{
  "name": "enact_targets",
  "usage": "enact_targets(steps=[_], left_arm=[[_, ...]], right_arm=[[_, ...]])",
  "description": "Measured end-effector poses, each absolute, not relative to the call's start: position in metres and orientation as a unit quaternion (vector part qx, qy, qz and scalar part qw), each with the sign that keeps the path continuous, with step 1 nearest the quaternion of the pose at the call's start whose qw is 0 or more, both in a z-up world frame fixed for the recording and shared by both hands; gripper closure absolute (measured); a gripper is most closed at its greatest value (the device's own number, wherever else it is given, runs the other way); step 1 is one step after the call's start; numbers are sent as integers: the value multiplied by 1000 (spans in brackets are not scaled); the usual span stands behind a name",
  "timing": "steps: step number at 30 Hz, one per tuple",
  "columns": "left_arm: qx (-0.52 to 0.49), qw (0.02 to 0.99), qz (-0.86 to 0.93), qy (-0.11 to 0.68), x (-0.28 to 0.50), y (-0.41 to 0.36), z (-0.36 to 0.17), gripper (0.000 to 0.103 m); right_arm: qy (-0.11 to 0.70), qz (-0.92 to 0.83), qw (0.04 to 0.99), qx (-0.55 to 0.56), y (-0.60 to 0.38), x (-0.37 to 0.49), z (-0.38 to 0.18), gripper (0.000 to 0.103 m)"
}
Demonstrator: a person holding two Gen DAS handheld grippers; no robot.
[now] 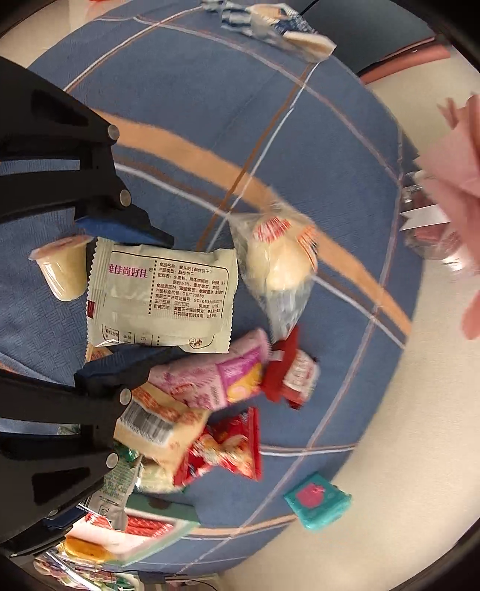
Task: Organize snacks
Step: 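Grasp the white pastry pack with the left tool while the right tool grasps the green biscuit pack, then carry the white pack and green pack into the tray beside the red bar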
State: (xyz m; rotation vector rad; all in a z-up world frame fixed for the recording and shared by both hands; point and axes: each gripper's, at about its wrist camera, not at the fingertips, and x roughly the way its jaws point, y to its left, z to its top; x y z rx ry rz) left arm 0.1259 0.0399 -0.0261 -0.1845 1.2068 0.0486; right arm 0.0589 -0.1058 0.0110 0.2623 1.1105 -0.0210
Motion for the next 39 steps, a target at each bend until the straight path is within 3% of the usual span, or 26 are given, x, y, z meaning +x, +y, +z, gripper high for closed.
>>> enact_targets(steps=[9, 20, 39], left_arm=[[-82, 846, 16, 526, 111, 34, 16, 50], [-67, 857, -1, 511, 97, 6, 29, 49], [54, 851, -116, 510, 66, -148, 28, 49]], right_arm=[[512, -24, 849, 126, -120, 49, 36, 73], [516, -59, 843, 140, -158, 39, 40, 73], [504, -178, 816, 219, -291, 10, 45, 73]])
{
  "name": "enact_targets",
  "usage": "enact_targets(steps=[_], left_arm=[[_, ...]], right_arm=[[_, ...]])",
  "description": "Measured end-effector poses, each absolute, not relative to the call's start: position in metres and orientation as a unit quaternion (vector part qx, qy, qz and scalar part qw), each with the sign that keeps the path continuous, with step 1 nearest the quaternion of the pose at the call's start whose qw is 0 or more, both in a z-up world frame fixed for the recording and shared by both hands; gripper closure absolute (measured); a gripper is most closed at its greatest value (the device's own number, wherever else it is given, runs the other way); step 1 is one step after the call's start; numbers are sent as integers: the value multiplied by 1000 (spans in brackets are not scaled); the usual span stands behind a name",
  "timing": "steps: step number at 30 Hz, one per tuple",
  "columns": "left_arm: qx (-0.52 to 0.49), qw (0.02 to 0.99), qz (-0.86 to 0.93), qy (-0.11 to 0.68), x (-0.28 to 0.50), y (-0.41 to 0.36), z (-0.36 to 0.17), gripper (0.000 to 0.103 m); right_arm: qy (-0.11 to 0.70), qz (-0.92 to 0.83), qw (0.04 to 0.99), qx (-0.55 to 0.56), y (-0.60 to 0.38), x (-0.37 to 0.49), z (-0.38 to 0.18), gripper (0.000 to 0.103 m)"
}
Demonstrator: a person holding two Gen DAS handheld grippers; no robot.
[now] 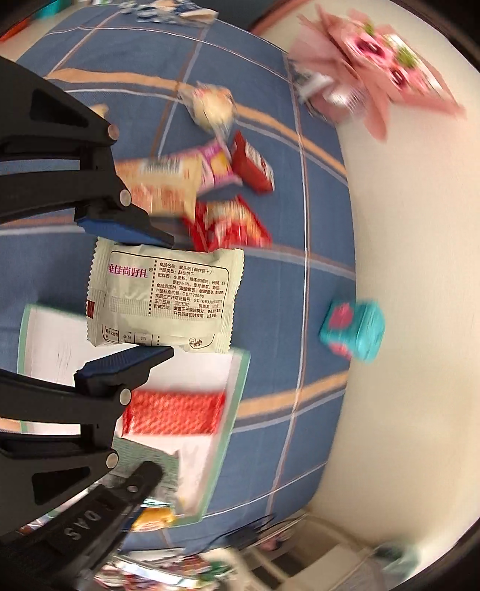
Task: Organize snacks
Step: 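Carry the white pack and green pack into the tray beside the red bar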
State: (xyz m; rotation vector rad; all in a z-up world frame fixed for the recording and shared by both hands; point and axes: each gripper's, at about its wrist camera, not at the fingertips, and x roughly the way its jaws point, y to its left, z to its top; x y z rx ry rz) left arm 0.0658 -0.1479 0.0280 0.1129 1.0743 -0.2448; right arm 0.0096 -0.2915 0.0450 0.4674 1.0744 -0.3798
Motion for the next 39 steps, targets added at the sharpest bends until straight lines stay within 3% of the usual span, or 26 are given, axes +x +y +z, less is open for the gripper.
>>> enact_targets(steps=[14, 39], left_arm=[[108, 838, -165, 508, 47, -219, 19, 49], [109, 835, -171, 511, 89, -241, -22, 49]], right_arm=[[493, -233, 802, 242, -353, -15, 50, 73], [515, -228, 800, 205, -355, 12, 8, 73]])
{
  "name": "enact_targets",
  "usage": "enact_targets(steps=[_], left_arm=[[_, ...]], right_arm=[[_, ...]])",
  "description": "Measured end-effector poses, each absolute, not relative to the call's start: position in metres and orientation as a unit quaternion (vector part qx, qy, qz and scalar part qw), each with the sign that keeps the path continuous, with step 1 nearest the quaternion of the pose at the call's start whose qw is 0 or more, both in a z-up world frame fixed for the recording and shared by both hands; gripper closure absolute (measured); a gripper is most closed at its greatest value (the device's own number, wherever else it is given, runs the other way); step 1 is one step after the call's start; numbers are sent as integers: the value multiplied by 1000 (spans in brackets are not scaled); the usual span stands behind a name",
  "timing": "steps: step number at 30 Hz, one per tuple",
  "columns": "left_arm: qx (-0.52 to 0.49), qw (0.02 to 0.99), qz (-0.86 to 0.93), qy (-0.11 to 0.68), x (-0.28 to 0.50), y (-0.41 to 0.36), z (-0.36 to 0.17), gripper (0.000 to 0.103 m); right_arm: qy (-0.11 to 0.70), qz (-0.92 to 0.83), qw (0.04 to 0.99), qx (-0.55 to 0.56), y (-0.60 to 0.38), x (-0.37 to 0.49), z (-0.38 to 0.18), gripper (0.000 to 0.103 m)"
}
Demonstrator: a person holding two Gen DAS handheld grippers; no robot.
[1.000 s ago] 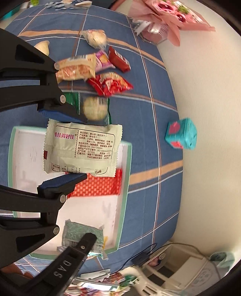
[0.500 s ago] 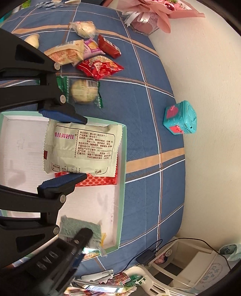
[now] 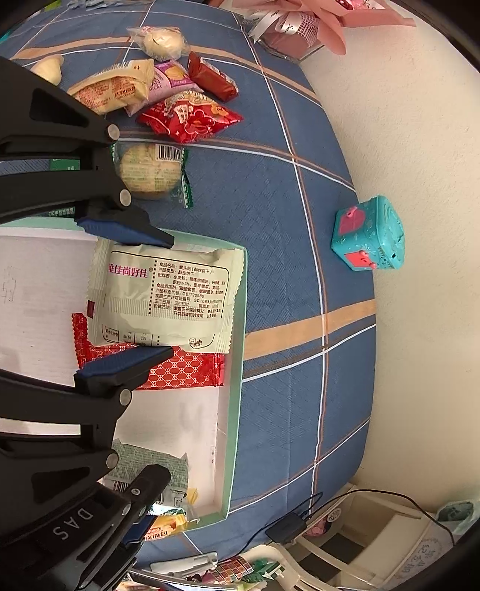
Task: Organize snacks
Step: 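Carry the white pack and green pack into the tray beside the red bar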
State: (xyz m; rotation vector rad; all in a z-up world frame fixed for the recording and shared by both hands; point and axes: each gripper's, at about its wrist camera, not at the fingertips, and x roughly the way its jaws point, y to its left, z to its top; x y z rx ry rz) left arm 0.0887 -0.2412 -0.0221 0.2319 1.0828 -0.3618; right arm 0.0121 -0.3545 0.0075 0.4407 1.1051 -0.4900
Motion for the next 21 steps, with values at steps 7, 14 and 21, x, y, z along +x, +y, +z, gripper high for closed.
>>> enact_targets(steps=[7, 14, 21], left_arm=[[111, 829, -173, 520, 90, -248, -32, 49], [110, 822, -169, 532, 91, -248, -33, 45], [95, 815, -171, 545, 91, -244, -28, 42]], right_arm=[[522, -234, 795, 205, -355, 12, 4, 73], [525, -231, 793, 204, -354, 12, 3, 73], [533, -233, 790, 193, -350, 13, 4, 72]])
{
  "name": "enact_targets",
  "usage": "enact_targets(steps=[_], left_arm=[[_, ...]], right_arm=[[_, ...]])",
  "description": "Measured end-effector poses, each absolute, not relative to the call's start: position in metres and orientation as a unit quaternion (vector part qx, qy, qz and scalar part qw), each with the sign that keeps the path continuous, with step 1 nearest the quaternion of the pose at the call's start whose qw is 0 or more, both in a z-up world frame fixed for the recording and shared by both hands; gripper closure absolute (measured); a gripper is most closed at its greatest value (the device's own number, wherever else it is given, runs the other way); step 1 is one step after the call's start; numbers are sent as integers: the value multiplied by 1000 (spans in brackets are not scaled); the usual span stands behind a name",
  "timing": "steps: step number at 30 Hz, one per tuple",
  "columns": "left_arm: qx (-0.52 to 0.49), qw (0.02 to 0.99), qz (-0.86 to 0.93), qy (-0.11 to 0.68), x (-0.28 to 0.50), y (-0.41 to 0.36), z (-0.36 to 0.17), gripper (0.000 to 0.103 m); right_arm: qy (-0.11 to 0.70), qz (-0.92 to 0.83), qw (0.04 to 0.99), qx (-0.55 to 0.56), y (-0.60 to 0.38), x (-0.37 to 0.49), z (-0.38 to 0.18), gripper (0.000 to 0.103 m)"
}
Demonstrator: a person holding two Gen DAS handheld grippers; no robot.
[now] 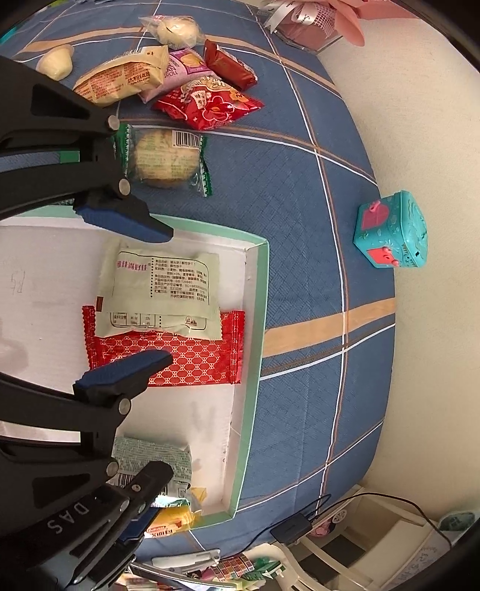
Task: Organize snacks
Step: 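Carry the white pack and green pack into the tray beside the red bar, then open both tools and withdraw from the tray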
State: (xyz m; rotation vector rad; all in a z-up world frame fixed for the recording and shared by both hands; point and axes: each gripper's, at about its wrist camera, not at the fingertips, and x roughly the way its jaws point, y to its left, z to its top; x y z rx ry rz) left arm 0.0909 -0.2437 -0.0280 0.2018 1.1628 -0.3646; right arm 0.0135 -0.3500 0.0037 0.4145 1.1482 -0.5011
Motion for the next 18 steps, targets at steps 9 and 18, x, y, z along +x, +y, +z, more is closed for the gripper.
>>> enact_targets(steps=[9, 18], left_arm=[[80, 823, -169, 536, 90, -230, 0, 41], [67, 844, -157, 508, 92, -208, 33, 36]], right_arm=[[529, -230, 800, 165, -340, 14, 29, 44], [519, -225, 812, 141, -330, 14, 51, 29]])
